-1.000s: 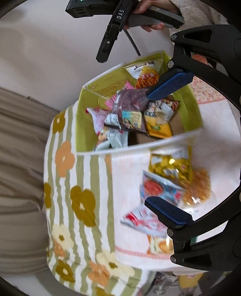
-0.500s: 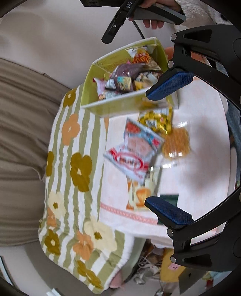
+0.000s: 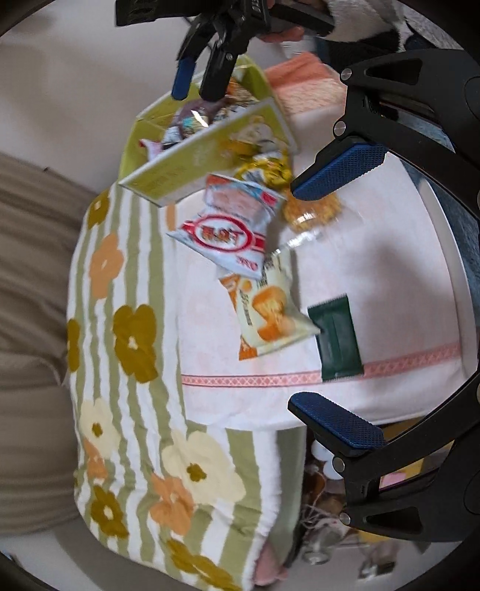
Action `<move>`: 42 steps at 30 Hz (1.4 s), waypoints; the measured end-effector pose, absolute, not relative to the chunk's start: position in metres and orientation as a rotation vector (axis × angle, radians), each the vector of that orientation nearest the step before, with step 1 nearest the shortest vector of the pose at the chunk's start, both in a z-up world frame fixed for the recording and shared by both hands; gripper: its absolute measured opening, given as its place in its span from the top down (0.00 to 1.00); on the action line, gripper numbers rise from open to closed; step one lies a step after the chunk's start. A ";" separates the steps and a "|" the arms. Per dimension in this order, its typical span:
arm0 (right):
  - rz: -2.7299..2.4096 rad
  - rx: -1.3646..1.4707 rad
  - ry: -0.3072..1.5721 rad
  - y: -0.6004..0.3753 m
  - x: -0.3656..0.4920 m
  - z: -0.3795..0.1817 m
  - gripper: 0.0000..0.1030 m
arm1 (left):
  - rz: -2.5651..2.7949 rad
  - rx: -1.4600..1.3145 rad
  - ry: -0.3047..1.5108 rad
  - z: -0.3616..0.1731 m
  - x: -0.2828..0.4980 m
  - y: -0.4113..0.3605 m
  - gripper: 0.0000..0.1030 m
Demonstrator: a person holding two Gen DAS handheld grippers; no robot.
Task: Organize snacks
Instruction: 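Move both empty tools back over the snacks on the table, then grasp the orange cake packet with the left tool while the right tool grasps the Oishi bag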
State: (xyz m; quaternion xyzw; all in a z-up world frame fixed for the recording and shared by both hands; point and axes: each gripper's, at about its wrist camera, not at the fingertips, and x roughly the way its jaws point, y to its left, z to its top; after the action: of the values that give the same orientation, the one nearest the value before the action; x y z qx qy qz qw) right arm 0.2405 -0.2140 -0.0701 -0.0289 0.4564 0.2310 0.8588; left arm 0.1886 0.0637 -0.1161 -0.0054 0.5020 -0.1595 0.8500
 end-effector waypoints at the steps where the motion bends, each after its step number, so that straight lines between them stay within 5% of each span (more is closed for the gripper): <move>1: 0.477 -0.082 0.968 -0.208 0.241 -0.075 0.00 | -0.357 0.007 1.067 -0.120 0.192 0.067 0.01; 24: 0.596 -0.543 1.138 -0.144 0.286 -0.181 0.00 | -0.694 0.786 1.147 -0.232 0.264 -0.018 0.01; 35: 0.626 -0.622 1.174 -0.133 0.298 -0.208 0.01 | -0.767 0.811 1.171 -0.259 0.275 -0.038 0.01; 42: 0.629 -0.548 1.211 -0.139 0.306 -0.208 0.28 | -0.786 0.775 1.191 -0.264 0.275 -0.038 0.01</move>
State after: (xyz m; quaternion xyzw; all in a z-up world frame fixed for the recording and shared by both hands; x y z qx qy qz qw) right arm 0.3061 -0.1387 -0.2078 -0.2500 0.5523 0.2869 0.7417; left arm 0.2750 -0.0382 -0.2639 0.3463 0.5322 -0.3514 0.6880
